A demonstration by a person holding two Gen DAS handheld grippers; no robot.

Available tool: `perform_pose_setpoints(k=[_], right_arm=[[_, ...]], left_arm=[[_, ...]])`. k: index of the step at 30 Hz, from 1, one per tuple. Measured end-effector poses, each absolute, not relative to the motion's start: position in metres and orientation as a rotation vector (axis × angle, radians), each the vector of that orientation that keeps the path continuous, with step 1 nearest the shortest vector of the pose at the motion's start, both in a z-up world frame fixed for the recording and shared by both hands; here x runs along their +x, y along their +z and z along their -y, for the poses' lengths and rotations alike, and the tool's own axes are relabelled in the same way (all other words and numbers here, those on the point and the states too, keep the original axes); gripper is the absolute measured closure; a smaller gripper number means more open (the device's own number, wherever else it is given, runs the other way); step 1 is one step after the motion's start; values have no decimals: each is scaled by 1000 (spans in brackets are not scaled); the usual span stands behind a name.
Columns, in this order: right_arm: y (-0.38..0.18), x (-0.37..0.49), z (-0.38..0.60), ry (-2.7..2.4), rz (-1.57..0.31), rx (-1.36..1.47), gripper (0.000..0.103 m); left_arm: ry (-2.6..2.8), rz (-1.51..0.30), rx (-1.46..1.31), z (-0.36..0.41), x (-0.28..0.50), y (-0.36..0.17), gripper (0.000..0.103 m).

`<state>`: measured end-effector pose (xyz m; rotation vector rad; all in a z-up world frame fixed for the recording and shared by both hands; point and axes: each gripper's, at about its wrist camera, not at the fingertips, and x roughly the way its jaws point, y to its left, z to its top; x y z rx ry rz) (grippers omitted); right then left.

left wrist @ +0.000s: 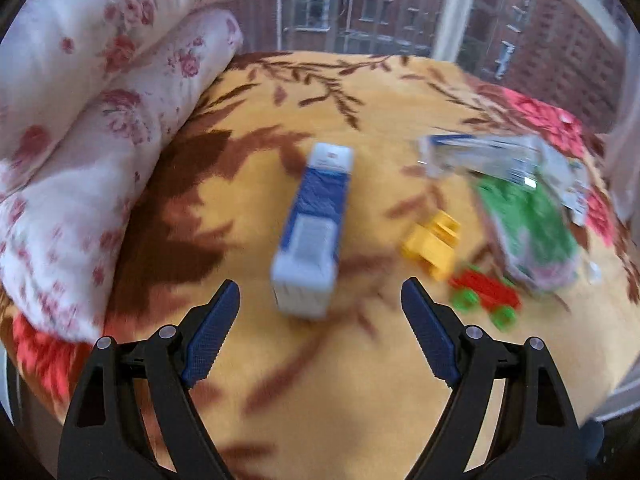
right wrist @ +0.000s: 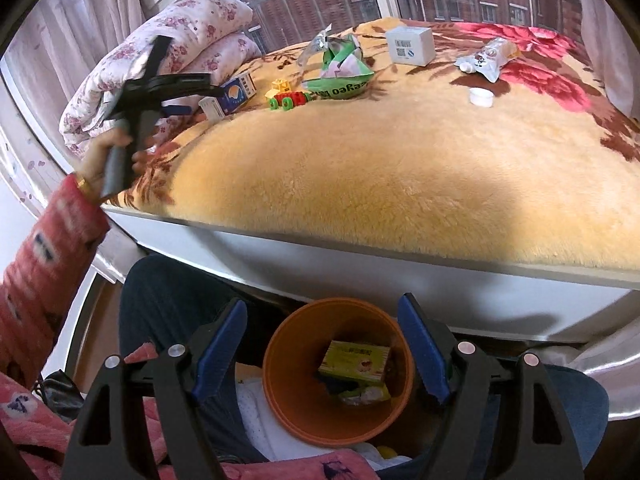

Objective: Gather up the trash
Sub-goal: 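Move the left gripper to the white-blue medicine box and grasp it, then grasp the large green-white wrapper bag with the right gripper while the left holds the box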

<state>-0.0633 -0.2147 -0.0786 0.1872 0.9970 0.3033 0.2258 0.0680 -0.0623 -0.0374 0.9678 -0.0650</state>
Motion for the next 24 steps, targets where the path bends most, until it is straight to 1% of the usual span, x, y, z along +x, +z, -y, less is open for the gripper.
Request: perform_pose_setpoints(k=[5, 7, 8, 9, 17, 24], right_arm=[[-83, -53, 216, 306, -1014, 200, 27], [-85, -49, 218, 302, -1022, 208, 27], [-85, -47, 218, 302, -1025, 210, 27], [-86, -46, 218, 301, -1028, 212, 27], [-83, -46, 216, 315, -1012, 212, 27], [-75, -56, 215, 321, -982, 211, 27]], left_arm=[[-21, -985, -57, -75, 258, -82, 23], [-32, -976, -75, -77, 263, -84, 49], [-49, -987, -90, -78, 265, -86, 71], [-68, -1002, -118, -80, 265, -88, 73], [-121, -935, -128, -80, 232, -66, 73], [-265, -810, -118, -69, 137, -20, 73]])
